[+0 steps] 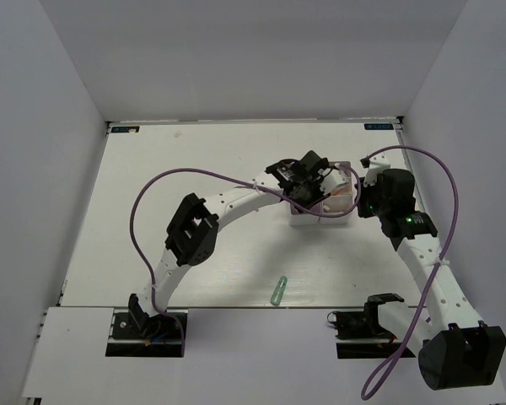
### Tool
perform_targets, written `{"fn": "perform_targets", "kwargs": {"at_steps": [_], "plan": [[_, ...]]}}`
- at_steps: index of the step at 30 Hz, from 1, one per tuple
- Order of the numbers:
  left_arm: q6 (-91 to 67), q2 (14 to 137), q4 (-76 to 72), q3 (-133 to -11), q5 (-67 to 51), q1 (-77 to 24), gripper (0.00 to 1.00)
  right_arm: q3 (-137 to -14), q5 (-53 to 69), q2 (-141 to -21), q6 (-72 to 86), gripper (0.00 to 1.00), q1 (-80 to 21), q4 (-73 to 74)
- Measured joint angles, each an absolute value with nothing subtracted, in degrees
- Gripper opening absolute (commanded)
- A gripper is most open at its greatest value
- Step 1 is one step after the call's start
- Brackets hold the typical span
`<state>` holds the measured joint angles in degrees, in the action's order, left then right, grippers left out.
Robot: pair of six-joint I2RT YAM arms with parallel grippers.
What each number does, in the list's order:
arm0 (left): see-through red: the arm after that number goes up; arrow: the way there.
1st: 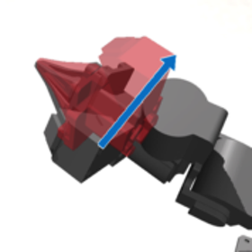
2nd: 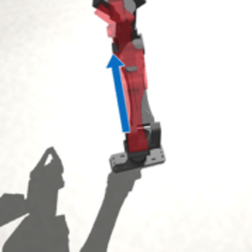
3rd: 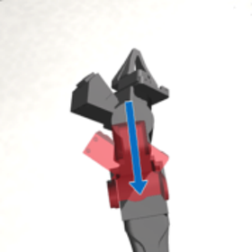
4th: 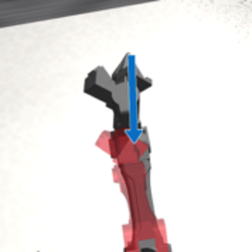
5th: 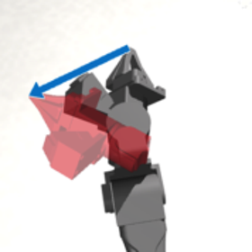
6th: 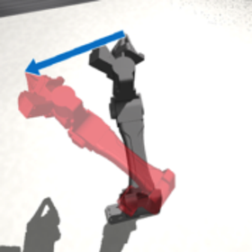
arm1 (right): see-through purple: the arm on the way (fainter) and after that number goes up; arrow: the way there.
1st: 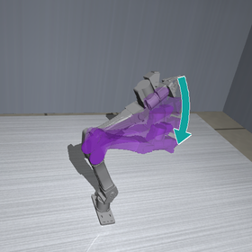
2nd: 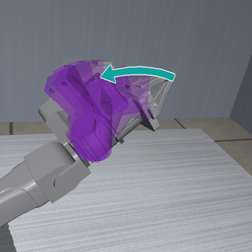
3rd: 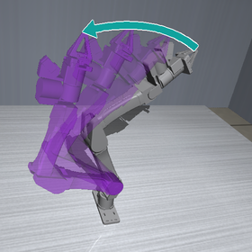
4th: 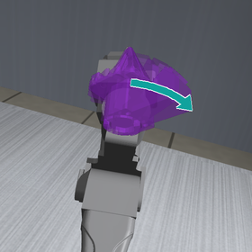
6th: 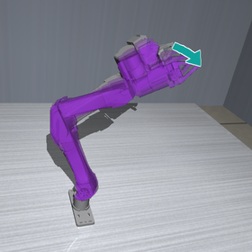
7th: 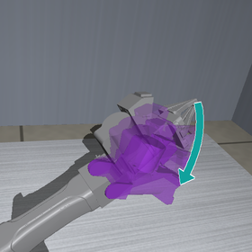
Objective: Sort the stationery into containers
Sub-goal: Place the stationery in the storage box.
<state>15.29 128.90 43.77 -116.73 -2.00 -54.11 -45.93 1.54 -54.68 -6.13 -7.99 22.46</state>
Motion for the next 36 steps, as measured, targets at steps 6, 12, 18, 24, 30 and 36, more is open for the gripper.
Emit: {"fn": "perform_targets", "kwargs": {"at_steps": [6,12,18,24,30,36], "plan": [[15.6,129.2,43.2,-116.7,-1.4,-54.0,0.31,-45.9,1.5,-54.7,-6.2,0.15,-8.0,22.4],[15.6,129.2,42.6,-116.3,-0.2,-54.0,0.5,-45.9,1.5,-54.7,-6.2,0.15,-8.0,22.5],[15.2,129.2,41.9,-115.3,-0.1,-54.1,0.54,-45.9,1.5,-54.7,-6.2,0.15,-8.0,22.4],[14.6,128.7,41.5,-114.7,-0.1,-54.2,0.42,-45.9,1.7,-54.7,-6.2,0.15,-7.9,22.4],[13.8,127.1,41.1,-113.6,0.6,-55.2,0.1,-45.9,1.9,-54.6,-6.3,0.0,-7.9,22.4],[9.5,117.5,38.9,-106.3,2.8,-57.7,0.11,-45.9,2.8,-54.0,-6.5,0.5,-7.9,22.2]]}}
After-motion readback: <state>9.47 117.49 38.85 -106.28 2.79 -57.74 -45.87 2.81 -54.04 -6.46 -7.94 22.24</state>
